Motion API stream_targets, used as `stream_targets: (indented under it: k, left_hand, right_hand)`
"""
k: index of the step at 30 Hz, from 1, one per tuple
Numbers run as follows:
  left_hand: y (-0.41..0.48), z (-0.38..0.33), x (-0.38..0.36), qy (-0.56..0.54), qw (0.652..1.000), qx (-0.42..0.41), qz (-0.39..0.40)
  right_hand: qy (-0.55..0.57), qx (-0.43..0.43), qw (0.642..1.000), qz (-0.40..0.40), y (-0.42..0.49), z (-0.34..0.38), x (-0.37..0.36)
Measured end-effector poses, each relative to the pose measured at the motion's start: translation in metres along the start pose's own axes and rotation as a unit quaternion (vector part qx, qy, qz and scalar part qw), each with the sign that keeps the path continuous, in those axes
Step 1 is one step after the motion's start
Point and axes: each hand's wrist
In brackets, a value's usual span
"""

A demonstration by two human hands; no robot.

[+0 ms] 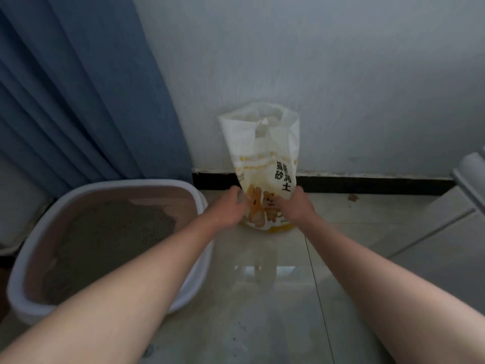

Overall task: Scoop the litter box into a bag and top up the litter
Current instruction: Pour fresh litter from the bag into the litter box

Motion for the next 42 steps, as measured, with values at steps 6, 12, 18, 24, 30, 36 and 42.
stream_targets:
  k: [6, 12, 18, 24, 30, 36, 42]
  left_hand:
    - [-0.031, 0.0, 0.013, 0.203, 0.977, -0.057, -0.014]
    - [-0.073, 0.002, 0.042, 0.254, 0.956, -0.099, -0.108]
    - [-0.109, 0.021, 0.07, 0.257, 0.921, -0.158, -0.246]
    - [-0.144, 0.026, 0.076, 0.269, 0.919, -0.146, -0.25]
    - [-0.14, 0.023, 0.076, 0.26, 0.933, -0.121, -0.216]
    - [-0.122, -0.015, 0.06, 0.262, 0.92, -0.181, -0.228]
    - [-0.123, -0.035, 0.055, 0.241, 0.909, -0.235, -0.244]
  right_hand:
    - [0.0, 0.009, 0.997, 0.083, -0.002, -0.01, -0.023]
    - [-0.165, 0.156, 0.967, 0.113, -0.061, 0.044, 0.011]
    - [-0.273, 0.31, 0.91, 0.044, -0.089, 0.064, 0.037]
    - [-0.311, 0.359, 0.877, 0.072, -0.114, 0.071, 0.032]
    - [-0.317, 0.383, 0.865, 0.071, -0.121, 0.086, 0.02]
    - [-0.332, 0.354, 0.874, 0.03, -0.118, 0.078, 0.038]
    - [-0.336, 0.342, 0.878, -0.008, -0.122, 0.071, 0.062]
Point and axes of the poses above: each hand's wrist, its own y-axis towards the middle knuckle, its own x-axis out of the back of the hand, z = x × y, and after that the axes turned 12 degrees about x, right-handed
